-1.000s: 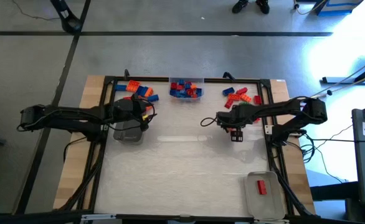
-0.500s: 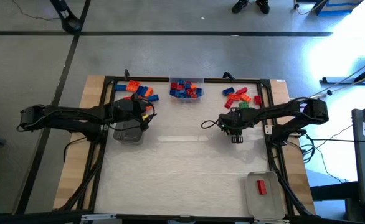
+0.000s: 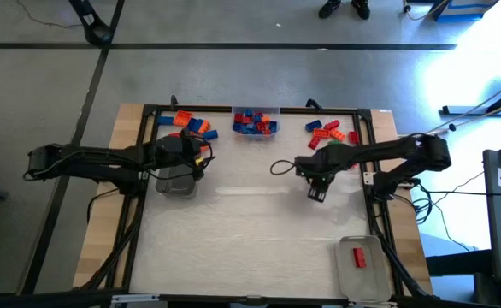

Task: Sort blocks by size
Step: Put the orange 8 stud game piece into the gray bin

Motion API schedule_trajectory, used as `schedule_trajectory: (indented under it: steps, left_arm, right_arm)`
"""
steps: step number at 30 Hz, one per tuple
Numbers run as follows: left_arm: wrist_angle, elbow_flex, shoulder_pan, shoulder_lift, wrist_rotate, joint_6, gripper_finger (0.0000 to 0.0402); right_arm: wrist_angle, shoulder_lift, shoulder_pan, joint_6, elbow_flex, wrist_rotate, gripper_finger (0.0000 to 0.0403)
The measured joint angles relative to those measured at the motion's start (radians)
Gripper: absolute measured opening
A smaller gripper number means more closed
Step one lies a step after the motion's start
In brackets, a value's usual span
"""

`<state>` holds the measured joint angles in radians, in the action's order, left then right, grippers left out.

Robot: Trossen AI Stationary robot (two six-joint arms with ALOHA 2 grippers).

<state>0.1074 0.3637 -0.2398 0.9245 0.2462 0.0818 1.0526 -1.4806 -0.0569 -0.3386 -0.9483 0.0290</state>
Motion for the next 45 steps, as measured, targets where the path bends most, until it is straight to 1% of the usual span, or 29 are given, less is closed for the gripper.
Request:
schedule_trajectory:
  steps: [3, 6, 8, 11, 15, 19, 22, 27, 32, 34, 41, 43, 45]
  left_arm:
    - [0.000, 0.000, 0.000, 0.000, 0.000, 0.003, 0.0235]
    - [0.005, 0.000, 0.000, 0.000, 0.000, 0.009, 0.0235]
    - [0.006, 0.000, 0.000, -0.001, 0.000, 0.005, 0.0235]
    - [0.005, 0.000, 0.001, -0.001, 0.000, 0.005, 0.0235]
    - [0.005, 0.000, 0.001, -0.001, 0.000, 0.004, 0.0235]
    - [0.013, 0.000, 0.001, -0.001, 0.000, 0.004, 0.0235]
    - [0.012, 0.000, 0.001, -0.001, 0.000, 0.004, 0.0235]
    - [0.009, 0.000, 0.001, -0.001, 0.000, 0.004, 0.0235]
    - [0.013, 0.000, 0.001, -0.001, 0.000, 0.004, 0.0235]
    - [0.014, 0.000, 0.001, -0.001, 0.000, 0.004, 0.0235]
    - [0.016, 0.000, 0.001, -0.001, 0.000, 0.022, 0.0235]
    - [0.019, 0.000, 0.001, -0.001, 0.000, 0.029, 0.0235]
    - [0.015, 0.000, 0.001, -0.001, 0.000, 0.028, 0.0235]
  right_arm:
    - [0.070, 0.031, 0.072, -0.101, -0.060, -0.037, 0.0134]
    - [0.094, 0.084, 0.163, -0.249, -0.097, -0.082, 0.0134]
    - [0.089, 0.126, 0.234, -0.370, -0.104, -0.100, 0.0135]
    - [0.088, 0.184, 0.347, -0.594, -0.104, -0.112, 0.0136]
    - [0.065, 0.235, 0.536, -0.934, -0.104, -0.098, 0.0137]
    - [0.026, 0.240, 0.723, -1.242, -0.104, -0.037, 0.0138]
    - [0.006, 0.218, 0.844, -1.423, -0.104, 0.012, 0.0139]
    - [0.000, 0.168, 0.995, -1.658, -0.104, 0.014, 0.0139]
    - [-0.075, 0.111, 1.097, -1.835, -0.104, 0.018, 0.0140]
    - [-0.106, 0.083, 1.120, -1.848, -0.105, 0.007, 0.0140]
    - [-0.078, 0.007, 1.146, -1.849, -0.105, -0.014, 0.0141]
    - [-0.082, -0.004, 1.146, -1.851, -0.105, -0.024, 0.0148]
    - [-0.091, -0.005, 1.143, -1.844, -0.105, -0.062, 0.0163]
